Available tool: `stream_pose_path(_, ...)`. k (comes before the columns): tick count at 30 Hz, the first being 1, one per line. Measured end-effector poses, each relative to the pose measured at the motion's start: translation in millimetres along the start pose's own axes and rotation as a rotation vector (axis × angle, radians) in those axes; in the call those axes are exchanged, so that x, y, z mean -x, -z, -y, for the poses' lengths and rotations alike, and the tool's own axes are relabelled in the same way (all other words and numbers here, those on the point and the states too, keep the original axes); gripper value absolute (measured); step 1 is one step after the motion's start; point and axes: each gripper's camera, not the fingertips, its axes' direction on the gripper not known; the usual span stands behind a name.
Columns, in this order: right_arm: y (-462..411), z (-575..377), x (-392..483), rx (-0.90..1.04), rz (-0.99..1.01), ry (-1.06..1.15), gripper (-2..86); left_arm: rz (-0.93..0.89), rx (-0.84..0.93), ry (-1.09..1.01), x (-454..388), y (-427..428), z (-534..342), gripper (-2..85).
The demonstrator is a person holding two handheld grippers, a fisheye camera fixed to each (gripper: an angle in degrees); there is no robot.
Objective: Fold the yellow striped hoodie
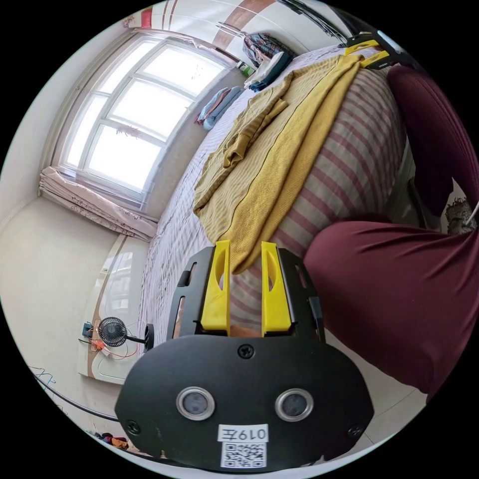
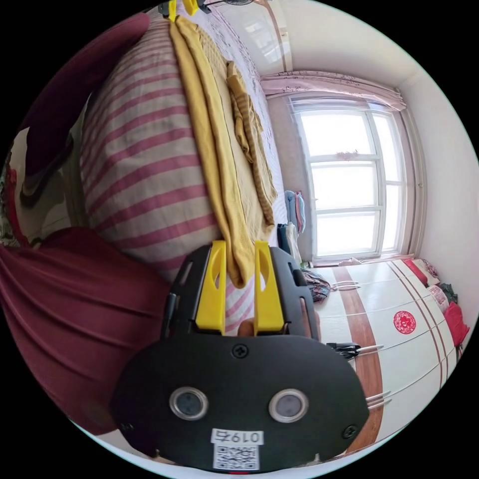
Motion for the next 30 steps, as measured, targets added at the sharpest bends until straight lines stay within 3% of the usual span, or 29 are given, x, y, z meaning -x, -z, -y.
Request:
stream_pose_path(8, -4.9, -13.6, -2.6, 0.020, 0.015, -0.030, 7.5, 0.013, 0.012, -0.052, 1.5, -7.4, -14.9, 8.0)
stream_pose_path(20, -15.1, -29.6, -19.1, 0.049, 0.024, -0.080, 6.7, 0.122, 0.024, -0.355, -8.9, -34.4, -7.3, 8.8)
stream_pose_path(30, -29.8, -49.9, -45.6, 0.034, 0.036, -0.113, 5.2, 0.025, 0.025, -0.175, 45.8, -50.5, -9.4, 5.5)
